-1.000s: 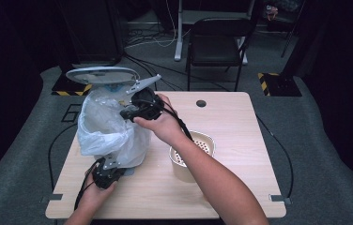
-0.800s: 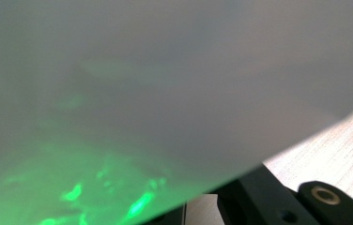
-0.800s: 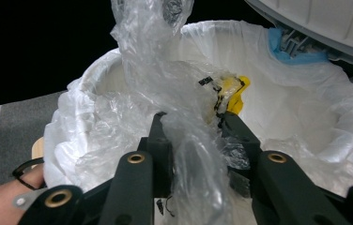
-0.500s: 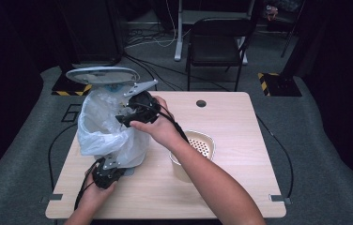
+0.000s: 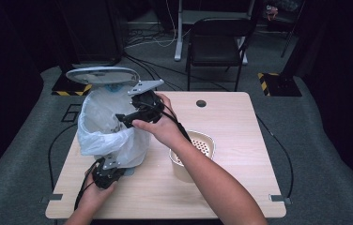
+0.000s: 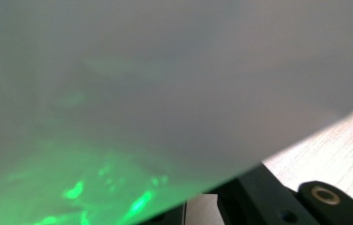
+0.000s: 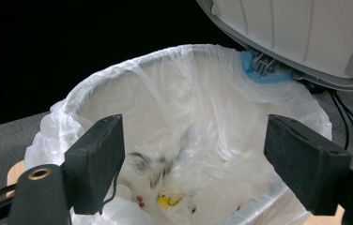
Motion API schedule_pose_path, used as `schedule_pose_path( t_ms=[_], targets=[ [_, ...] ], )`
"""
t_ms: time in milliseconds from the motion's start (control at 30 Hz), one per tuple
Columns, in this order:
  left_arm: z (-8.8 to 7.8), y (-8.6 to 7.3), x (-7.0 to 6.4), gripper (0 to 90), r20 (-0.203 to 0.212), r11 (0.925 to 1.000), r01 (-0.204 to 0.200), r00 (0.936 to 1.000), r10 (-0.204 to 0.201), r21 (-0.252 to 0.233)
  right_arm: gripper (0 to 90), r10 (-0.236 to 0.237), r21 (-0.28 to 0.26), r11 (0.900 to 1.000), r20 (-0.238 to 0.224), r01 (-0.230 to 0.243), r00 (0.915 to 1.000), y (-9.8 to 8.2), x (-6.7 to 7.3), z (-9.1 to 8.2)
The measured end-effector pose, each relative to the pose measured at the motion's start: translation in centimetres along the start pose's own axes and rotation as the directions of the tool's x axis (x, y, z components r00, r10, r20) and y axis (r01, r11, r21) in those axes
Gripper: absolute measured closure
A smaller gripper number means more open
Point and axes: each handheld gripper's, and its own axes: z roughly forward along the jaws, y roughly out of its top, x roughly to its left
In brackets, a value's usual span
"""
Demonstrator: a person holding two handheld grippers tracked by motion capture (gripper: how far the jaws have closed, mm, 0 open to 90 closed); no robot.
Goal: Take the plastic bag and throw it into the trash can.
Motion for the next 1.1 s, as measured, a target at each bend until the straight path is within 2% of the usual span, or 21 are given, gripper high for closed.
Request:
schedule_pose_path(
  t_ms=[133,167,333,700,800,833,867,933,1100],
  targets=[
    [0.1,0.0,-0.1,90.0,0.005,0.9999,0.010,0.9999,-0.010,-0.012,23.5,-0.007,0.008,1.000,-0.004,0.007,1.0000,-0.1,-0.1,0.0],
    [0.1,-0.1,-0.3,90.0,-0.008,0.9992,0.038,0.9992,-0.038,-0.014,23.8,-0.006,0.012,1.000,-0.006,0.006,1.0000,-0.1,-0.1,-0.1],
    [0.1,-0.1,-0.3,90.0,-0.001,0.9990,0.039,0.9992,-0.039,-0.024,24.1,-0.002,0.014,1.000,-0.008,0.002,1.0000,-0.2,-0.2,-0.7],
    [0.1,-0.1,-0.2,90.0,-0.006,0.9992,0.039,0.9992,-0.039,-0.012,25.0,-0.006,0.021,1.000,0.015,0.006,0.9999,-1.0,-0.7,-3.2],
    [0.0,0.0,-0.1,90.0,-0.013,0.9997,0.023,0.9996,-0.023,0.002,25.3,-0.003,0.029,1.000,0.025,0.002,0.9997,-1.3,-0.9,-3.8],
    [0.0,0.0,0.0,90.0,-0.012,1.0000,0.006,0.9999,-0.006,0.004,25.5,-0.006,0.034,0.999,0.032,0.005,0.9995,-1.4,-1.0,-4.1],
    [0.0,0.0,-0.1,90.0,-0.005,0.9997,0.020,0.9998,-0.020,-0.011,26.3,-0.008,0.033,0.999,0.035,0.006,0.9994,-1.5,-1.0,-4.3],
    [0.0,0.0,0.0,90.0,-0.005,0.9999,0.015,0.9999,-0.015,-0.008,28.0,0.001,0.027,1.000,0.034,-0.002,0.9994,-1.7,-1.2,-4.8],
    [0.1,0.0,-0.2,90.0,-0.003,0.9992,0.034,0.9994,-0.035,-0.020,30.6,0.009,0.031,0.999,0.045,-0.010,0.9989,-2.3,-1.7,-6.2]
  ],
)
